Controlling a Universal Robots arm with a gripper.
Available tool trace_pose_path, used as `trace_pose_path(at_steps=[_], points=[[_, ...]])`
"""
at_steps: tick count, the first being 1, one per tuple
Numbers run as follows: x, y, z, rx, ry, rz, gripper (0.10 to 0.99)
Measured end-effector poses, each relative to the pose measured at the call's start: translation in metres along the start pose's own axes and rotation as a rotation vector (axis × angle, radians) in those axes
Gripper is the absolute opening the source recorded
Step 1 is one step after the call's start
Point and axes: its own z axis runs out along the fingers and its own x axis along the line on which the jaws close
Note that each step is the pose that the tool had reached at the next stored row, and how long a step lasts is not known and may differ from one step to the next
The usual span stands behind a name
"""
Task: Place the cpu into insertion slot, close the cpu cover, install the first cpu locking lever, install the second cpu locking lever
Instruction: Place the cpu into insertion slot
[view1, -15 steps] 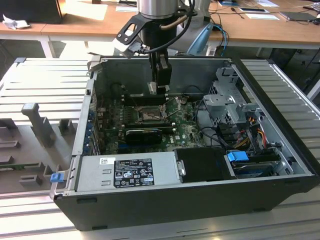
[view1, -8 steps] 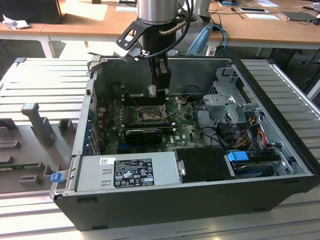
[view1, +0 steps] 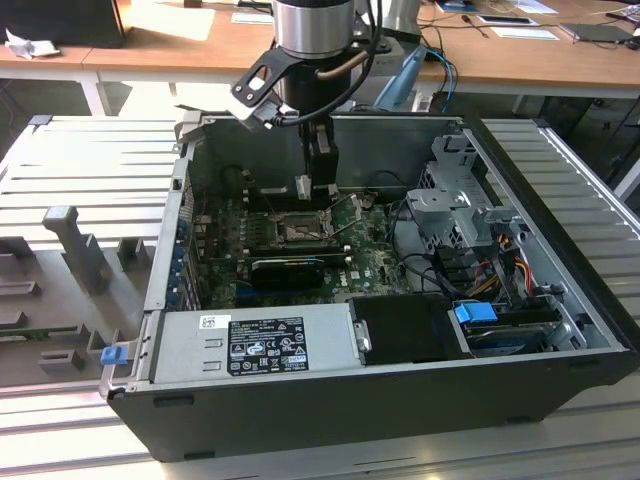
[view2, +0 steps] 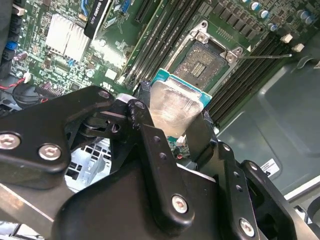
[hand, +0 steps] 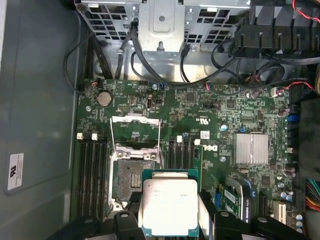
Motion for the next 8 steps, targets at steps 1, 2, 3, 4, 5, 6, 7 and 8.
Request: trace_pose_path(at_steps=[1, 2, 3, 4, 5, 6, 7, 8], points=[[0.0, -0.0002, 0.0017, 0.0, -0.0001, 0.0, 0.525], [-0.0001, -0.0002, 0.0027, 0.0, -0.0001, 0.0, 0.525], [-0.0001, -0.0003, 0.0036, 0.0, 0.0, 0.0, 0.525], [-0.0001, -0.0004, 0.0044, 0.0, -0.0002, 0.0, 0.525], [-0.0001, -0.0004, 0.0047, 0.0, 0.0, 0.0, 0.525], [-0.0001, -0.0004, 0.0054, 0.0, 0.0002, 0.0, 0.525], [-0.0001, -0.0005, 0.0059, 0.0, 0.0001, 0.0, 0.525], [-0.0001, -0.0006, 0.0075, 0.0, 0.0002, 0.0, 0.525]])
